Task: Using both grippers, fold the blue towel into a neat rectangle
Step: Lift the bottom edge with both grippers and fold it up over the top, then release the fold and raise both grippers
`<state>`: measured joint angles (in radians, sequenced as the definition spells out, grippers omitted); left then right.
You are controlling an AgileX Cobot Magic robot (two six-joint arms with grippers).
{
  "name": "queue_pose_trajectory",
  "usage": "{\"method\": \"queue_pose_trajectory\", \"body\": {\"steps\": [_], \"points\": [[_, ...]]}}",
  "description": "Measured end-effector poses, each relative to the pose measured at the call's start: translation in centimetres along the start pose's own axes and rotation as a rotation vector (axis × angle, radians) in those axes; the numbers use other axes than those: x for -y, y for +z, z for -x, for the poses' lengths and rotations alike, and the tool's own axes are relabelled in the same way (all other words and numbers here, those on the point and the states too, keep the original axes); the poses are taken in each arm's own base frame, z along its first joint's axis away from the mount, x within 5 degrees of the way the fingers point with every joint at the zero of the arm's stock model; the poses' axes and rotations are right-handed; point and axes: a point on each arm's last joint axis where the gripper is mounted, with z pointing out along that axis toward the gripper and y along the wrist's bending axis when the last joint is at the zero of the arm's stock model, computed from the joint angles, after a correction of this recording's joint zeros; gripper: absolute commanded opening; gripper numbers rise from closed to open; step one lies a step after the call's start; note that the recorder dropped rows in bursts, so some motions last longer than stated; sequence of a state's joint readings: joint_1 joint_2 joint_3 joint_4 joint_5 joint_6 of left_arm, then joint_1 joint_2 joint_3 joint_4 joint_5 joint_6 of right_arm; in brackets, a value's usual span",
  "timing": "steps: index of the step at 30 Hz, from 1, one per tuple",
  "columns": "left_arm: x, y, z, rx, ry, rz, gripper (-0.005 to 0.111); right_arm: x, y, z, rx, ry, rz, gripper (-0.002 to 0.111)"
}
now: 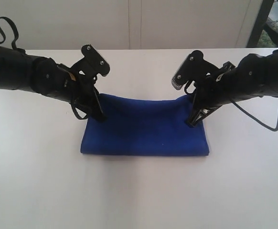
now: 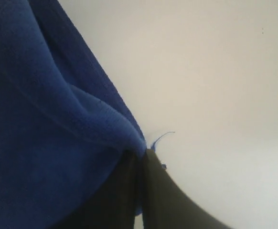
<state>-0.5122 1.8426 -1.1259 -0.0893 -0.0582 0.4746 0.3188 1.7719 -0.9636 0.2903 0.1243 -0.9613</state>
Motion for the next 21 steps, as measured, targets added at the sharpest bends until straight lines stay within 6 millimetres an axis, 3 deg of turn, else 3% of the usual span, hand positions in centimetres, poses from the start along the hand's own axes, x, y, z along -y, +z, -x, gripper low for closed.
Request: {"method": "queue_pose_trajectory", "body": {"steps": [5, 8, 16, 18, 21], "points": [[0.01, 0.06, -0.02, 0.0, 0.058, 0.001, 0.039, 0.17, 0.0, 0.12, 0.013, 0.0, -0.019, 0.034], [0.0, 0.06, -0.01, 0.002, 0.071, 0.002, 0.052, 0.2, 0.0, 0.14, 0.015, 0.0, -0.022, 0.048], [0.0, 0.06, -0.01, 0.002, 0.079, 0.002, 0.052, 0.26, -0.01, 0.18, 0.02, 0.029, -0.028, 0.046], [-0.09, 0.06, -0.05, 0.001, 0.078, 0.003, 0.051, 0.31, -0.01, 0.22, 0.025, 0.093, -0.033, 0.039], [-0.6, 0.05, -0.45, -0.015, 0.037, 0.005, 0.04, 0.4, -0.16, 0.32, 0.034, 0.234, -0.037, 0.019]]}}
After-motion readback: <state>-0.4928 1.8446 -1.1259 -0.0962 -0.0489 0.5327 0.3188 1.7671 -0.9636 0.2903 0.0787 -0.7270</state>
